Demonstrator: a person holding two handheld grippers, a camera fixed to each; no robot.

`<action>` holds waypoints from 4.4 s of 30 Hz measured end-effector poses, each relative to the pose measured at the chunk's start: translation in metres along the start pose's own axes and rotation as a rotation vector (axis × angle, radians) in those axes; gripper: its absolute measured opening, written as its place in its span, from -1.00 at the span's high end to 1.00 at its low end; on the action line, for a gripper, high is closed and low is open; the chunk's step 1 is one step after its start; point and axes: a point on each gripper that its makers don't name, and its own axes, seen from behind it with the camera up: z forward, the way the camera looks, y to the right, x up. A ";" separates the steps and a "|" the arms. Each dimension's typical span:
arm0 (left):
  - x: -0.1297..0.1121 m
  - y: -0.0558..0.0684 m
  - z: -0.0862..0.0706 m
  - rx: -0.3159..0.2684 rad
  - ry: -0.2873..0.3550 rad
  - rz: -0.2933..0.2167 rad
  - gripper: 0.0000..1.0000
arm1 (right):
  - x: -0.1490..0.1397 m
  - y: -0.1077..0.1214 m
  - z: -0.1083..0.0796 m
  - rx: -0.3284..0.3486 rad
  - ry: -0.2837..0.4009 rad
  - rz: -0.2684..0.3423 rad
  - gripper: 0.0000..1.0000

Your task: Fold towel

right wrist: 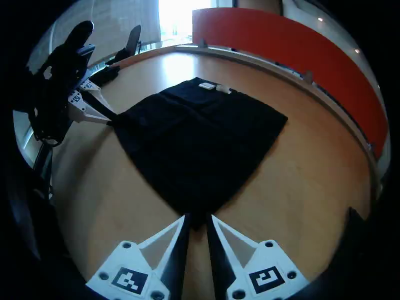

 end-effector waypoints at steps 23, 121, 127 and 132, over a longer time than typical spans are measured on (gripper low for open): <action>0.007 0.002 -0.008 -0.006 0.003 -0.053 0.71 | 0.018 -0.001 -0.013 0.004 0.035 0.019 0.73; 0.098 -0.011 -0.063 0.017 0.035 -0.201 0.71 | 0.091 0.042 -0.072 -0.038 0.101 0.013 0.73; 0.098 -0.014 -0.052 0.022 0.021 -0.213 0.71 | 0.091 0.050 -0.062 -0.037 0.089 0.021 0.73; 0.096 -0.017 -0.045 0.026 0.011 -0.214 0.71 | 0.087 0.052 -0.055 -0.029 0.071 0.019 0.73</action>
